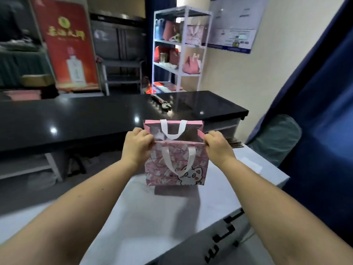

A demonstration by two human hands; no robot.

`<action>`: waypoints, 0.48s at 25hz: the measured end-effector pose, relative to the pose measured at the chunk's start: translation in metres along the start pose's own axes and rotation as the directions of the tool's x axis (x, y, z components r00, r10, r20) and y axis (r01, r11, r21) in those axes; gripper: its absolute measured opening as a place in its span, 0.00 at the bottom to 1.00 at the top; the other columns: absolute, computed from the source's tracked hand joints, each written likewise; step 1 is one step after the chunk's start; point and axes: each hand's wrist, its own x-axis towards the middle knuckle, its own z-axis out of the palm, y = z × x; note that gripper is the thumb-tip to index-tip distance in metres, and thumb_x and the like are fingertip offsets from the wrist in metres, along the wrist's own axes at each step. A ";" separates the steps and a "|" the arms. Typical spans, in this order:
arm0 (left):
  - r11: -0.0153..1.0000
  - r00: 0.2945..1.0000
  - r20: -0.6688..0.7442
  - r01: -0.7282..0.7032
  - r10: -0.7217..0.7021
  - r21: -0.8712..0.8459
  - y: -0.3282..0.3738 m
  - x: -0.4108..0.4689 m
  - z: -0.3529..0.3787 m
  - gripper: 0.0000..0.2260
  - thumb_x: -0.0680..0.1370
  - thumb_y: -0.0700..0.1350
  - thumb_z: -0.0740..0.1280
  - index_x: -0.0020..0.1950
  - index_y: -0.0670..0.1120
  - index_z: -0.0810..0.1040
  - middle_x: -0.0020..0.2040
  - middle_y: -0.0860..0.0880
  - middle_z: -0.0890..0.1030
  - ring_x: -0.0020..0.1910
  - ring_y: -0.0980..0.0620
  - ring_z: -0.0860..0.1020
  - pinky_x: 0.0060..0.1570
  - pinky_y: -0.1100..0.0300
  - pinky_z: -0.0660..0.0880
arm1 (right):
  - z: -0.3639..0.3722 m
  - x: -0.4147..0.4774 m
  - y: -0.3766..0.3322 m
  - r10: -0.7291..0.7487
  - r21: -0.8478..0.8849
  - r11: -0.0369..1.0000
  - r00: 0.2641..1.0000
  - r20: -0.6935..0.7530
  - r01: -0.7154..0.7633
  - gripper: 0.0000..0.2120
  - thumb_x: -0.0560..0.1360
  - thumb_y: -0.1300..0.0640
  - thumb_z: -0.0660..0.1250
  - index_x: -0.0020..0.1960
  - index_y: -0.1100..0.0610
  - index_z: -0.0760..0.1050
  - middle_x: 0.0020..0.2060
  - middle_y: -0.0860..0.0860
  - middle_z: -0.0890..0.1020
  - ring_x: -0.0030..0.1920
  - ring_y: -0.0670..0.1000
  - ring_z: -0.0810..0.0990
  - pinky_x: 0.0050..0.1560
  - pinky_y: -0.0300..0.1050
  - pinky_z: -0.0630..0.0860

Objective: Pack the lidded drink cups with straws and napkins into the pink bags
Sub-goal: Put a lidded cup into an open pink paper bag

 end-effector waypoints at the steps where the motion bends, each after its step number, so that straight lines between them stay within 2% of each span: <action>1: 0.998 1.000 0.013 0.008 -0.008 0.056 0.007 -0.001 0.002 0.05 0.66 0.43 0.73 0.34 0.44 0.79 0.34 0.48 0.79 0.36 0.42 0.76 0.32 0.53 0.71 | 0.007 0.003 0.010 0.002 0.019 1.000 0.999 0.043 -0.002 0.15 0.73 0.72 0.63 0.58 0.64 0.76 0.39 0.55 0.73 0.45 0.58 0.72 0.43 0.57 0.76; 3: 0.988 0.995 0.089 0.026 -0.040 0.155 0.023 -0.005 0.007 0.06 0.64 0.41 0.76 0.36 0.45 0.80 0.35 0.48 0.79 0.39 0.42 0.77 0.36 0.52 0.71 | 0.017 0.003 0.030 -0.056 0.010 0.998 0.985 0.166 0.055 0.23 0.77 0.67 0.60 0.71 0.58 0.68 0.45 0.53 0.74 0.50 0.55 0.71 0.48 0.51 0.74; 5: 0.972 0.979 0.167 0.080 -0.119 0.223 0.040 -0.007 0.012 0.06 0.66 0.45 0.75 0.40 0.47 0.81 0.40 0.48 0.81 0.44 0.42 0.77 0.41 0.51 0.71 | 0.022 0.006 0.050 -0.210 -0.065 0.970 0.941 0.266 0.235 0.24 0.78 0.63 0.60 0.74 0.57 0.63 0.52 0.53 0.76 0.53 0.55 0.71 0.50 0.46 0.70; 8: 0.951 0.960 0.172 0.173 -0.221 0.255 0.063 -0.001 0.015 0.08 0.71 0.52 0.70 0.46 0.50 0.82 0.47 0.50 0.80 0.51 0.44 0.75 0.49 0.50 0.69 | 0.014 0.019 0.070 -0.400 -0.012 0.907 0.867 0.296 0.422 0.16 0.77 0.58 0.62 0.64 0.59 0.73 0.54 0.53 0.77 0.51 0.55 0.72 0.50 0.49 0.73; 10: 0.949 0.957 0.159 0.202 -0.244 0.241 0.082 0.015 0.020 0.11 0.73 0.56 0.68 0.48 0.51 0.81 0.48 0.51 0.80 0.53 0.46 0.75 0.51 0.50 0.68 | 0.008 0.027 0.086 -0.472 0.098 0.882 0.851 0.231 0.462 0.11 0.76 0.54 0.64 0.52 0.59 0.78 0.47 0.54 0.79 0.46 0.56 0.74 0.45 0.52 0.75; 12: 0.949 0.949 0.151 0.244 -0.275 0.198 0.103 0.038 0.027 0.12 0.74 0.57 0.67 0.50 0.51 0.80 0.49 0.52 0.79 0.55 0.47 0.74 0.53 0.50 0.67 | 0.002 0.035 0.102 -0.476 0.156 0.877 0.866 0.156 0.454 0.11 0.74 0.51 0.64 0.47 0.59 0.79 0.43 0.53 0.79 0.43 0.56 0.75 0.41 0.51 0.76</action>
